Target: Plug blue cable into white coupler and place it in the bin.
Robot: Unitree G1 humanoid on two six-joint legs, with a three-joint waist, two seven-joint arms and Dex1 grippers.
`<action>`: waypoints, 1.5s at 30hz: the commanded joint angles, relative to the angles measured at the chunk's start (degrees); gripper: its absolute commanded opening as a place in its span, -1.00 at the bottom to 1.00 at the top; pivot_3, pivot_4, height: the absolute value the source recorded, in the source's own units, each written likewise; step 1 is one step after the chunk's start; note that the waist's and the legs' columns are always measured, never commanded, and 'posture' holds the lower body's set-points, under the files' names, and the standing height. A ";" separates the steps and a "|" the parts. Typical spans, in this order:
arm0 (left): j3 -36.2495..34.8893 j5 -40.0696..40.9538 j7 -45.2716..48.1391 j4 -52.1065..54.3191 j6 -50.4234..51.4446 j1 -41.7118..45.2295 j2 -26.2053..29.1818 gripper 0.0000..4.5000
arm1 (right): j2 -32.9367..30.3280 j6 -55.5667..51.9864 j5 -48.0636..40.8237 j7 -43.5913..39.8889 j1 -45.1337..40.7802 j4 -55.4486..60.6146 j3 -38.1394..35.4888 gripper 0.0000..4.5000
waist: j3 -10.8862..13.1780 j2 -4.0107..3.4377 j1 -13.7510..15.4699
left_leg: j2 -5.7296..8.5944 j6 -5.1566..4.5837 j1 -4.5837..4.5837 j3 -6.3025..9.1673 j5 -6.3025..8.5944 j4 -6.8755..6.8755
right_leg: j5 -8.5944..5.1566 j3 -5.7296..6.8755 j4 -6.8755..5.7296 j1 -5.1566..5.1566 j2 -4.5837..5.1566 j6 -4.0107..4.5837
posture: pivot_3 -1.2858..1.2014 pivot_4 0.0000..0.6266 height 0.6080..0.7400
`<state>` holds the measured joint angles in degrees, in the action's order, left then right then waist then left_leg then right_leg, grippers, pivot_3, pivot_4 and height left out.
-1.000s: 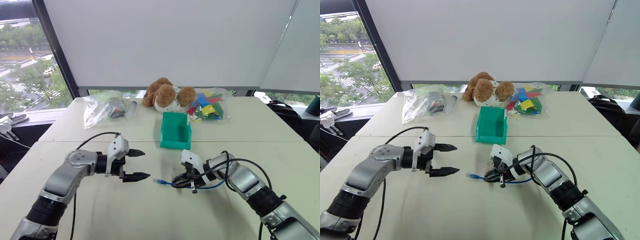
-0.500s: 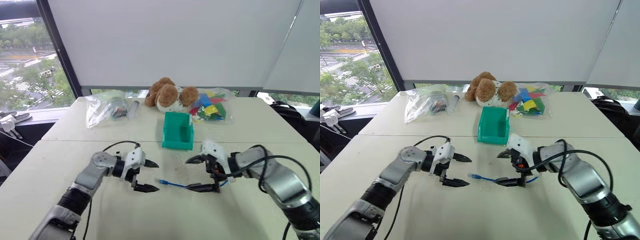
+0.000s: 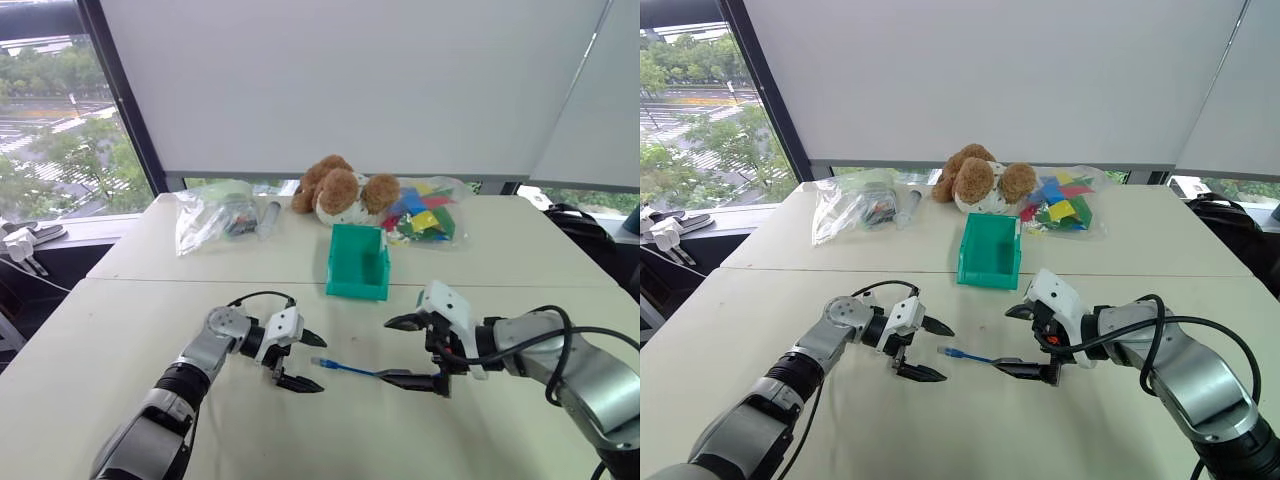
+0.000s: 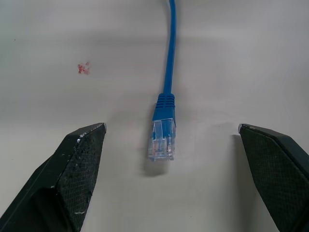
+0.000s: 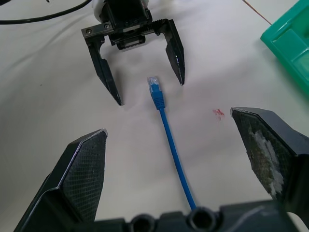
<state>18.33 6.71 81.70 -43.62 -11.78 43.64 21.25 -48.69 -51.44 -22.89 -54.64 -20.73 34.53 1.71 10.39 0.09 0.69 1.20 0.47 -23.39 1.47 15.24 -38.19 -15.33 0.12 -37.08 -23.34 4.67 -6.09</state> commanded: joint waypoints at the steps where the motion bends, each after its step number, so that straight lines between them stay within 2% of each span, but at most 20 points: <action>1: -0.49 -0.91 0.49 -1.07 -0.59 0.67 -0.69 0.89 | -1.08 0.18 -1.18 1.15 -0.03 2.11 -1.66 1.00 | 0.00 0.00 0.02 | 0.00 0.00 0.00 0.01 0.00 0.00 | 0.00 0.00 0.00 0.00 0.00 0.00 | 0.03 -0.52 1.00; 3: -0.42 -1.24 0.49 -1.53 -1.14 0.64 -1.03 0.66 | -1.23 0.27 -1.42 1.55 0.07 2.14 -1.60 1.00 | 0.00 0.01 0.01 | 0.00 0.00 0.00 0.01 0.00 -0.01 | 0.00 0.00 0.01 0.02 0.00 0.00 | 0.03 -0.52 1.00; 6: -0.38 -2.02 0.84 -2.17 -2.35 0.58 -1.21 -0.03 | -1.60 0.51 -1.66 2.01 0.21 2.16 -1.44 1.00 | 0.00 0.01 -0.02 | 0.00 -0.01 0.00 0.01 0.01 -0.01 | 0.00 0.00 0.00 0.01 -0.01 0.00 | 0.03 -0.52 1.00; 7: -0.44 -2.14 1.02 -2.19 -2.61 0.49 -1.23 -0.20 | -1.77 0.55 -1.75 2.10 0.34 2.19 -1.49 1.00 | 0.00 0.01 -0.02 | 0.00 -0.01 0.00 0.01 0.01 -0.01 | 0.00 0.00 0.00 0.01 -0.01 0.00 | 0.03 -0.52 1.00; 9: -0.55 -2.31 1.49 -1.98 -3.34 0.26 -1.13 -0.74 | -2.13 0.61 -1.91 2.31 0.64 2.30 -1.57 1.00 | 0.00 0.01 -0.02 | 0.00 -0.01 0.00 0.01 0.01 -0.01 | 0.00 0.00 0.00 0.01 -0.01 0.00 | 0.03 -0.52 1.00; 10: -0.61 -2.33 1.68 -1.77 -3.47 0.14 -1.06 -0.91 | -2.28 0.56 -2.09 2.46 0.81 2.36 -1.68 1.00 | 0.00 0.01 -0.03 | 0.00 -0.01 0.00 0.01 0.01 -0.01 | 0.00 0.00 0.01 0.01 -0.01 0.00 | 0.03 -0.52 1.00; 11: -0.81 -2.17 1.86 -1.28 -3.35 0.03 -0.92 -0.98 | -2.34 0.42 -2.34 2.69 1.06 2.49 -1.92 1.00 | 0.00 0.01 -0.03 | 0.00 -0.02 0.00 0.01 0.01 -0.01 | 0.00 0.00 0.01 0.01 -0.01 0.00 | 0.03 -0.52 1.00; 14: -2.20 -1.03 1.47 0.80 -2.14 0.26 -0.67 -0.98 | -1.31 -0.38 -3.77 4.19 2.14 2.82 -3.88 1.00 | 0.00 0.01 -0.02 | -0.01 -0.02 0.00 0.01 0.01 -0.01 | 0.00 0.00 0.01 0.00 -0.02 0.00 | 0.03 -0.52 1.00; 19: -6.78 2.32 -2.85 4.67 1.41 2.89 -1.55 -0.98 | 6.81 -7.68 -13.11 10.85 3.14 3.75 -11.59 1.00 | 0.01 0.03 -0.02 | -0.03 -0.02 -0.01 0.04 0.01 -0.01 | 0.00 0.00 -0.01 0.00 -0.02 0.00 | 0.03 -0.52 1.00; 24: -9.68 3.47 -7.51 6.89 3.08 4.69 -3.02 -0.98 | 12.11 -13.72 -20.88 16.56 4.06 6.08 -14.61 1.00 | 0.00 0.04 0.01 | 0.01 -0.02 -0.02 0.05 0.01 -0.02 | 0.00 0.00 -0.01 0.02 0.00 -0.01 | 0.03 -0.52 1.00; 27: -10.79 4.29 -10.28 10.40 3.78 5.13 -4.09 -0.98 | 25.20 -18.28 -25.18 28.27 4.75 3.84 -15.91 1.00 | -0.03 0.09 -0.18 | -0.03 -0.02 -0.01 0.08 0.01 0.00 | 0.00 0.01 -0.02 0.02 -0.05 0.00 | 0.03 -0.52 1.00; 30: -10.64 4.25 -11.48 12.90 4.47 4.32 -4.34 -0.98 | 37.81 -20.48 -27.19 39.42 1.52 -3.04 -20.75 1.00 | -0.03 0.06 -0.50 | -0.04 -0.01 0.00 0.07 0.01 0.02 | 0.00 -0.01 -0.12 -0.03 -0.08 0.00 | 0.03 -0.52 1.00; 34: -10.53 4.30 -12.60 14.40 5.08 3.81 -4.26 -0.98 | 45.71 -21.10 -27.97 48.10 -1.79 -9.20 -24.07 1.00 | -0.05 0.03 -0.62 | -0.01 0.00 0.02 0.06 0.00 0.01 | 0.01 -0.04 -0.17 -0.05 -0.07 0.00 | 0.03 -0.52 1.00; 37: -10.32 4.22 -12.92 15.01 5.32 3.64 -4.09 -0.98 | 48.32 -20.27 -29.69 51.50 -4.08 -12.28 -26.43 1.00 | -0.05 0.02 -0.56 | 0.00 0.00 0.01 0.06 0.00 0.03 | 0.01 -0.03 -0.18 -0.06 -0.08 0.00 | 0.03 -0.52 1.00; 45: -9.78 3.87 -13.15 15.87 5.38 2.93 -3.56 -0.98 | 48.76 -19.23 -33.75 54.78 -5.89 -14.19 -26.86 1.00 | -0.05 0.02 -1.25 | 0.01 0.00 0.00 0.06 0.00 0.06 | 0.00 -0.03 -0.17 -0.08 -0.08 0.00 | 0.03 -0.52 1.00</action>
<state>8.75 10.25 68.59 -30.14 -6.32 46.78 17.44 -0.31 -72.00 -54.67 -0.19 -25.73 19.75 -24.98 10.34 0.11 -0.56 1.21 0.47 -23.39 1.53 15.23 -38.13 -15.33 0.09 -37.25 -23.42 4.59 -6.09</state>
